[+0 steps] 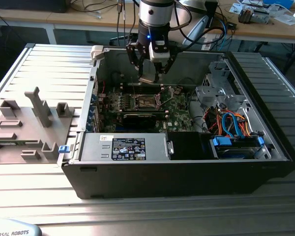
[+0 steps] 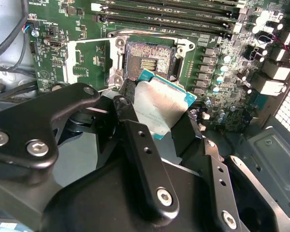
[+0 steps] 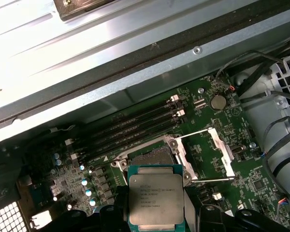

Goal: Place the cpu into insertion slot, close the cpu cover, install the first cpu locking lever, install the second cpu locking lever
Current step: 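Place the cpu into insertion slot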

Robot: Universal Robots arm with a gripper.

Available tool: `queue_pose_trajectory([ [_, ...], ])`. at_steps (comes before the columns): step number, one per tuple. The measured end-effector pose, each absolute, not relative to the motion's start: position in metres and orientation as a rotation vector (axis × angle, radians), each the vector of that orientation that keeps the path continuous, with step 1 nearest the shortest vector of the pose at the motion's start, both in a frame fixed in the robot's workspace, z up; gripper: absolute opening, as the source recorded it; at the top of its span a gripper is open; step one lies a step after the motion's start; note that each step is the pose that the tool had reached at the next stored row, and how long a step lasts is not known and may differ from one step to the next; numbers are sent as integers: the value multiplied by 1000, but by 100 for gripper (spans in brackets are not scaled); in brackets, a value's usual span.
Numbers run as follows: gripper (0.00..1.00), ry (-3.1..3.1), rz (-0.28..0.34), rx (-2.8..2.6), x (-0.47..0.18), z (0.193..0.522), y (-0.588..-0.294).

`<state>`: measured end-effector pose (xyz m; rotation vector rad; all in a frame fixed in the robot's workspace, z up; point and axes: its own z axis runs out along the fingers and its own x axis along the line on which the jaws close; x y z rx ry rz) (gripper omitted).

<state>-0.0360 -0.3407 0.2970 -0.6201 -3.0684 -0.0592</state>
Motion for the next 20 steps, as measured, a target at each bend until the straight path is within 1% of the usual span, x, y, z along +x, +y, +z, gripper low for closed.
queue_pose_trajectory([
  [20,54,-3059,-59,-668,-36,297,-341],
])
